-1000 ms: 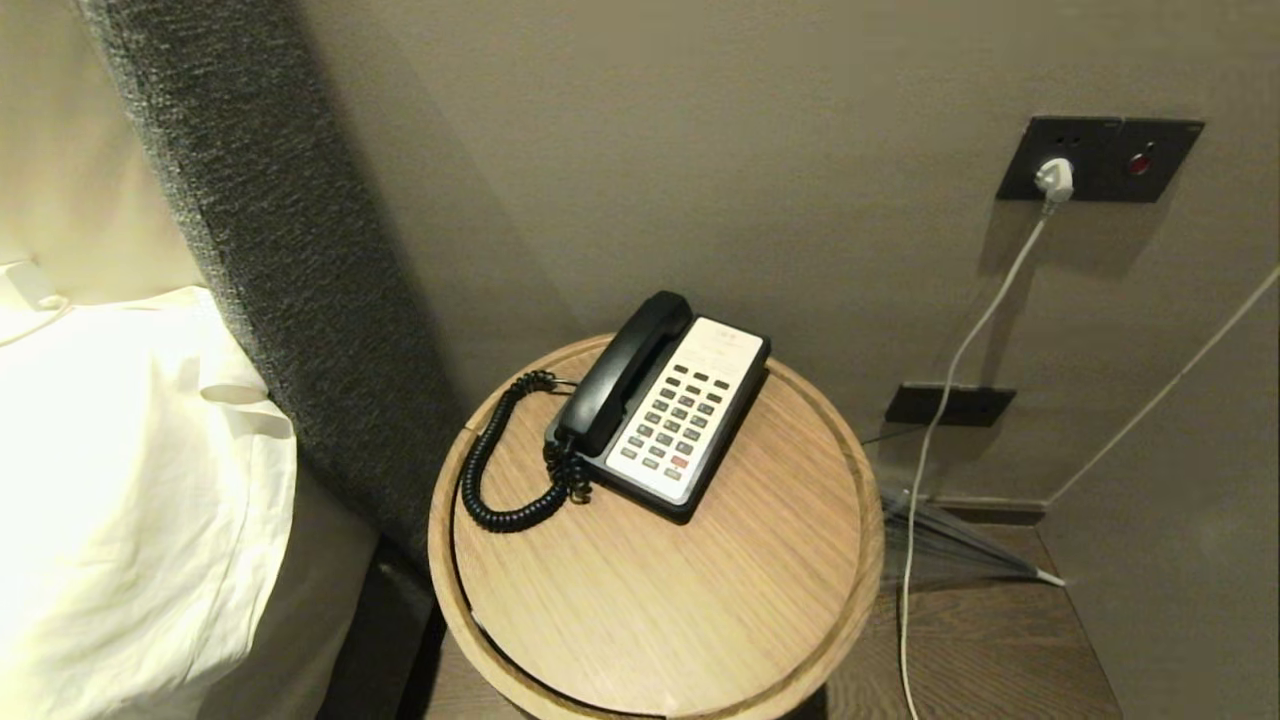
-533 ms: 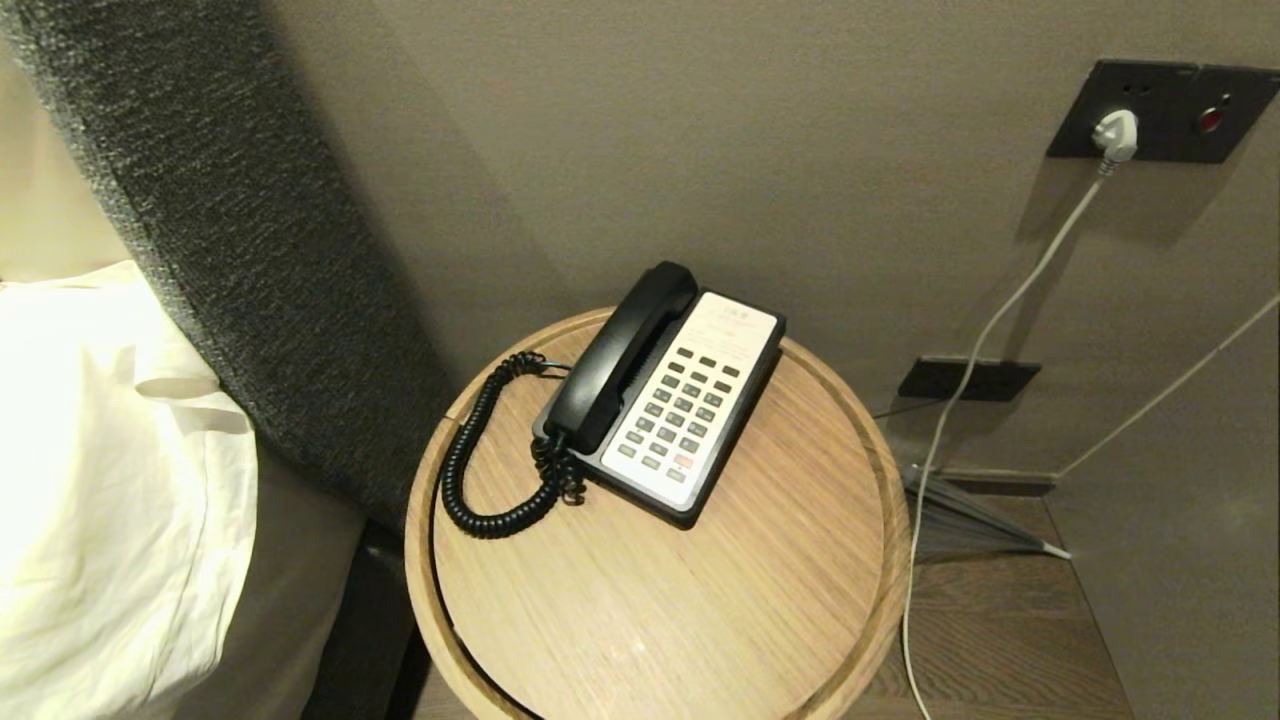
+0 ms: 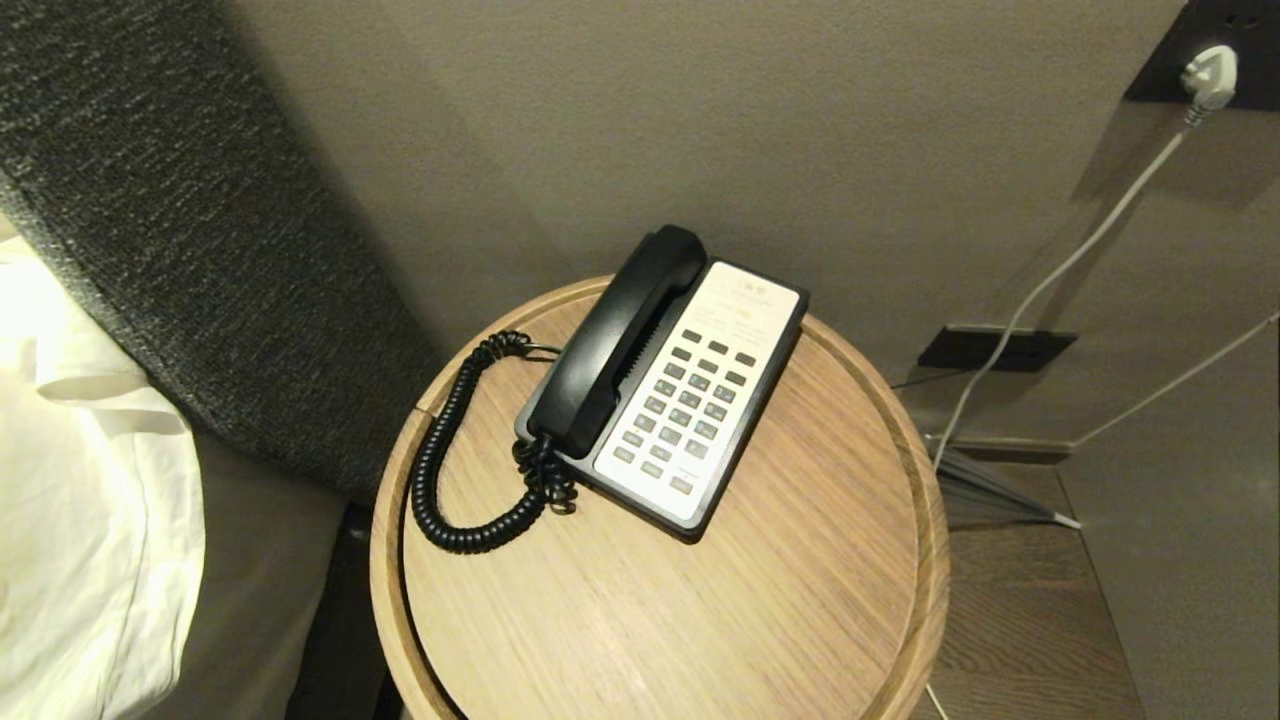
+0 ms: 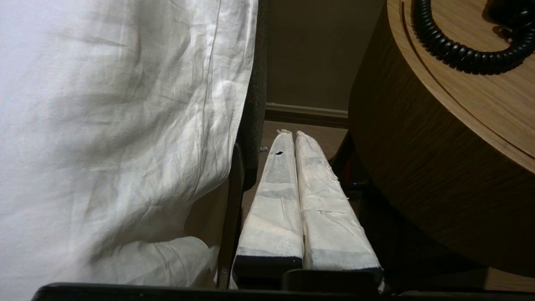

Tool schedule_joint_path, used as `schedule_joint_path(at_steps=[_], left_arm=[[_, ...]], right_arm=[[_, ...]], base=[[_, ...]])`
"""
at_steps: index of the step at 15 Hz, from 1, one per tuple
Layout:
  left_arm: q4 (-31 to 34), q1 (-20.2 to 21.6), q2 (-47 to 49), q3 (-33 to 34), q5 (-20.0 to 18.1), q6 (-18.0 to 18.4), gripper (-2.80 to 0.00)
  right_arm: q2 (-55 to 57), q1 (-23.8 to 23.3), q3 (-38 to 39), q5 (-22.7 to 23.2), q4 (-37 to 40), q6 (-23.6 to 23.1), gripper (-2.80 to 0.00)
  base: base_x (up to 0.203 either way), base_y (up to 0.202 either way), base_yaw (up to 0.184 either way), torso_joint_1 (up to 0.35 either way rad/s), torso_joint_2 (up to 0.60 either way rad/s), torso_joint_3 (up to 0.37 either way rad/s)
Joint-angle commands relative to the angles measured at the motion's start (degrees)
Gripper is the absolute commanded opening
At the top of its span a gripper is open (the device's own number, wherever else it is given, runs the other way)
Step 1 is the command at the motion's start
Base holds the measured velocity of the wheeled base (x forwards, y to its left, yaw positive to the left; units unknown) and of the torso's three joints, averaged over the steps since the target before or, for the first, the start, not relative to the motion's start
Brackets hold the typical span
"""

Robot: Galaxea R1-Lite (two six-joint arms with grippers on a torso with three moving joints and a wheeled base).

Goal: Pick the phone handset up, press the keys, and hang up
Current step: Pick up the desk phone handset

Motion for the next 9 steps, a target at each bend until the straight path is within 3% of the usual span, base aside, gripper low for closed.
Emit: schedule_joint_path(at_steps=[1, 9], left_arm=[[-0.1, 0.0, 0.1, 2.2, 0.0, 0.3, -2.80], [0.1, 0.0, 0.2, 0.0, 0.1, 1.1, -2.80]], right_arm=[[0.0, 0.0, 1.2, 0.0, 0.0, 0.0, -2.80], [0.0, 0.0, 1.2, 0.0, 0.0, 0.0, -2.80]], base=[[0.000, 0.000, 0.000, 0.005, 0.01, -0.166], [0.000, 0.000, 0.000, 0.001, 0.00, -0.021]])
